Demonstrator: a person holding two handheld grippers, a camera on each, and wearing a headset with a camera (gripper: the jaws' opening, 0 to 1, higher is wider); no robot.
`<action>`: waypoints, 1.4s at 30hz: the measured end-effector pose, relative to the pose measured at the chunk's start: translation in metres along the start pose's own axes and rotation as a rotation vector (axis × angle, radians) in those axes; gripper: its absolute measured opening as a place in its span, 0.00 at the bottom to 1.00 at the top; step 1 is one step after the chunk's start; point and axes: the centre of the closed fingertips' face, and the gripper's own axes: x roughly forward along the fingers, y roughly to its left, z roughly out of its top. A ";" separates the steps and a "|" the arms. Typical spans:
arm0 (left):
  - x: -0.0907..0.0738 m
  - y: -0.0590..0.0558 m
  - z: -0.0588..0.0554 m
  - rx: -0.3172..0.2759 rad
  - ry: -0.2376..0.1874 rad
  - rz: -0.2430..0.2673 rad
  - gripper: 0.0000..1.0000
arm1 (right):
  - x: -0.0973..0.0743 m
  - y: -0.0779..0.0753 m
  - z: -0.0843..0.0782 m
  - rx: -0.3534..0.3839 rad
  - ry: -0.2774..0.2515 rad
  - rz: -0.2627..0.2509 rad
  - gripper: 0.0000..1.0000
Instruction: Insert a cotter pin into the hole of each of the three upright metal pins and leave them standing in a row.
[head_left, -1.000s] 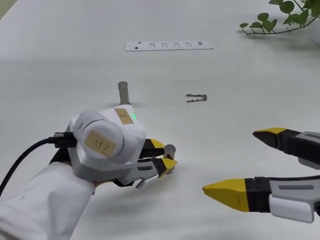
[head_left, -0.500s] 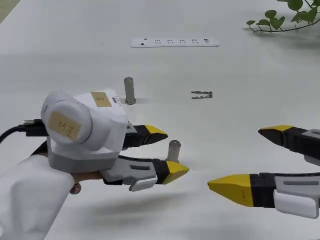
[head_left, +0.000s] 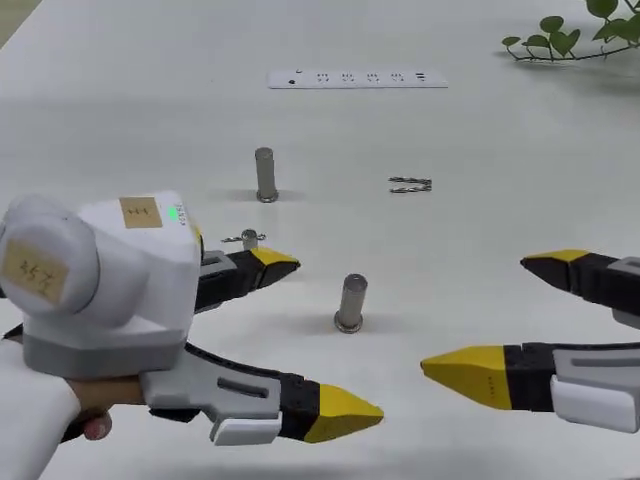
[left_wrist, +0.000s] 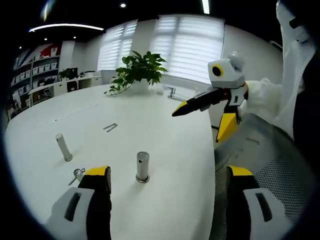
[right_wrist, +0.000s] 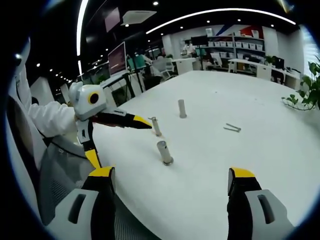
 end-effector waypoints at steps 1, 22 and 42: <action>-0.001 0.001 -0.002 -0.014 0.008 0.006 0.99 | 0.000 0.000 0.000 0.000 0.001 0.000 0.91; -0.011 0.002 -0.017 -0.066 0.060 0.054 0.99 | 0.006 -0.037 0.026 -0.297 0.144 0.083 0.59; -0.027 0.003 -0.019 -0.088 0.056 0.084 0.99 | 0.058 -0.100 0.083 -0.631 0.300 0.132 0.36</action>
